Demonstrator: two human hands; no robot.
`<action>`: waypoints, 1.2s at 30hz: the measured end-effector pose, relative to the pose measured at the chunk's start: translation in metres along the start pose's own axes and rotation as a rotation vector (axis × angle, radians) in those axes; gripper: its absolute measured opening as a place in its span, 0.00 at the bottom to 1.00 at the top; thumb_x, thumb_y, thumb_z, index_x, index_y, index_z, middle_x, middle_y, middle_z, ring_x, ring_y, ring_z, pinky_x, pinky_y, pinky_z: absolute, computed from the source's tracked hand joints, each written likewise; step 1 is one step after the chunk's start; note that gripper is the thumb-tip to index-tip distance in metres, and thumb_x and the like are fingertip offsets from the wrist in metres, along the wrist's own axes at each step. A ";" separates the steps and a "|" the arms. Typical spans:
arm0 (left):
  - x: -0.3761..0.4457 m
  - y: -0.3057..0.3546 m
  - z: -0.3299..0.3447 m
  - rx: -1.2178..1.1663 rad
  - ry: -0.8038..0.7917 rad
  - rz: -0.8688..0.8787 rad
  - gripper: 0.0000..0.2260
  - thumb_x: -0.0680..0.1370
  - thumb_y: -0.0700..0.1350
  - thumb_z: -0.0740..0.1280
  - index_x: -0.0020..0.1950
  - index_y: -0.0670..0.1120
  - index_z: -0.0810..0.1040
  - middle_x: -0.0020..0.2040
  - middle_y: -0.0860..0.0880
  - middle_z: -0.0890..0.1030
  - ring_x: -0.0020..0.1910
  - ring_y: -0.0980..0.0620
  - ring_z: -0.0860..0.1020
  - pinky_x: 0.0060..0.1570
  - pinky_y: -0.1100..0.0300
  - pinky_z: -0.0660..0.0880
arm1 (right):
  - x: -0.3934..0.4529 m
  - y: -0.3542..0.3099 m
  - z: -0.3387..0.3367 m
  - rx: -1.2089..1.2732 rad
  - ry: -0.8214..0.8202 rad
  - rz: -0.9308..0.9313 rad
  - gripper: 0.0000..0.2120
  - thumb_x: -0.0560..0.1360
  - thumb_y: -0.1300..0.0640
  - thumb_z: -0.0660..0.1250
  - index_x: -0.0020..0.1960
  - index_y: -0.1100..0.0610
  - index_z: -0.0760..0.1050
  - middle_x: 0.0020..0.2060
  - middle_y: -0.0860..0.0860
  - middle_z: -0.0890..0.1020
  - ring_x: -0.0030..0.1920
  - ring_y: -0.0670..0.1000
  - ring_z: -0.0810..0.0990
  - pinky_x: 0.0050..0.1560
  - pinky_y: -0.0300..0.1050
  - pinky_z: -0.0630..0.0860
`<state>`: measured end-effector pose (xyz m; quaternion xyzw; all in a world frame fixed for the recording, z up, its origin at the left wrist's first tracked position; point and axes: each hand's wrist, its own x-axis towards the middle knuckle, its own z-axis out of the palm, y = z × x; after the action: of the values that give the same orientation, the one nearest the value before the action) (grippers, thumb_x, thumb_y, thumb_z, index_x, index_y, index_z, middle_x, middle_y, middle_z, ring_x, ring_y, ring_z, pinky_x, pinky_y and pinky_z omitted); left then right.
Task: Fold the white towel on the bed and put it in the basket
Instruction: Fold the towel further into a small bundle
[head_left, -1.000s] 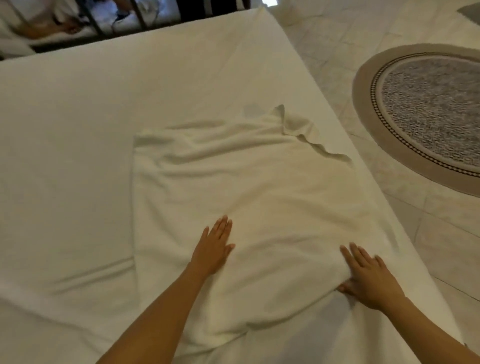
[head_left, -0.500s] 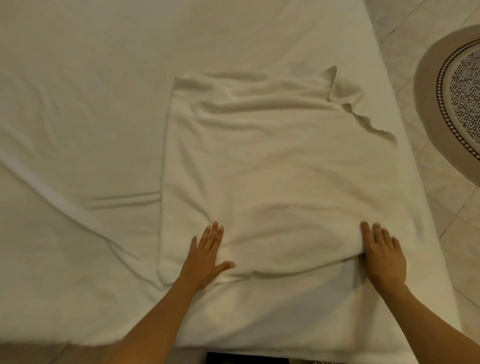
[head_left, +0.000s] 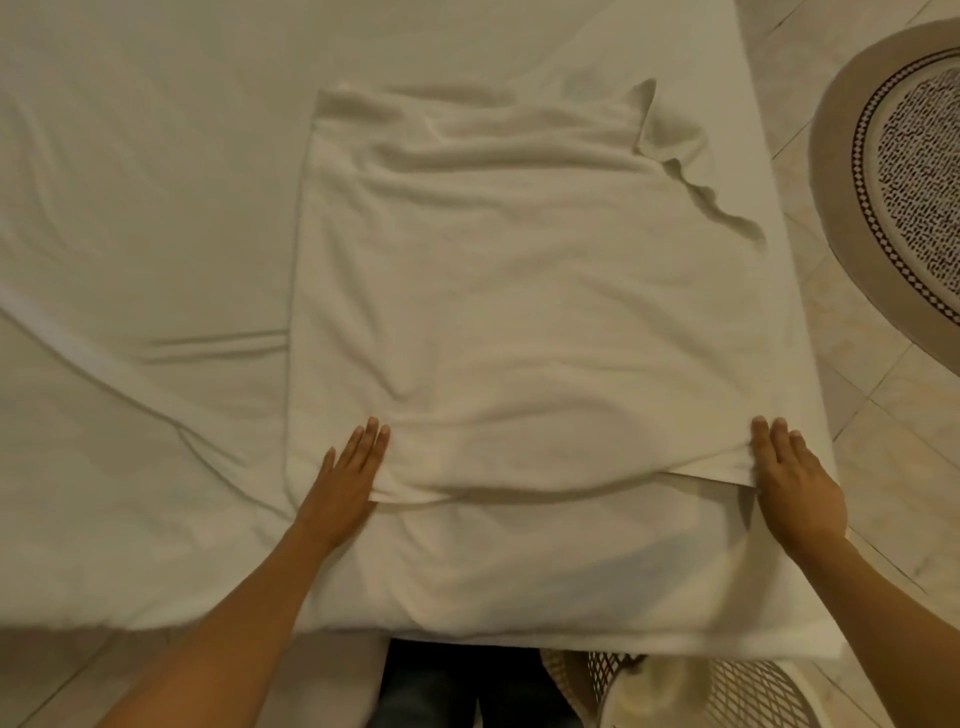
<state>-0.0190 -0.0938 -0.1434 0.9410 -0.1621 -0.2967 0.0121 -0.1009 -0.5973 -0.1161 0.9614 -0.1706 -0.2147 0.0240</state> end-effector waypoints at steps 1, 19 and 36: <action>0.000 0.002 -0.002 0.001 -0.004 -0.019 0.37 0.77 0.38 0.58 0.76 0.44 0.35 0.79 0.46 0.42 0.79 0.46 0.48 0.73 0.45 0.56 | -0.003 0.005 -0.001 -0.019 0.004 -0.010 0.34 0.73 0.71 0.62 0.76 0.62 0.53 0.73 0.62 0.61 0.71 0.64 0.64 0.63 0.58 0.71; 0.012 0.093 -0.004 0.105 0.128 -0.126 0.24 0.71 0.29 0.66 0.67 0.35 0.72 0.66 0.34 0.75 0.62 0.36 0.77 0.55 0.39 0.75 | -0.005 -0.062 0.023 -0.065 0.222 -0.173 0.26 0.78 0.64 0.49 0.76 0.60 0.52 0.67 0.72 0.66 0.68 0.70 0.65 0.71 0.63 0.57; -0.002 0.048 0.008 0.079 0.226 -0.212 0.27 0.74 0.28 0.62 0.73 0.38 0.65 0.73 0.37 0.67 0.73 0.39 0.66 0.68 0.40 0.65 | -0.011 -0.042 0.014 -0.118 0.125 -0.020 0.34 0.77 0.64 0.56 0.77 0.53 0.43 0.74 0.67 0.52 0.75 0.64 0.49 0.69 0.55 0.27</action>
<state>-0.0396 -0.1380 -0.1430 0.9800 -0.0712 -0.1817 -0.0378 -0.1030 -0.5541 -0.1294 0.9714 -0.1463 -0.1643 0.0889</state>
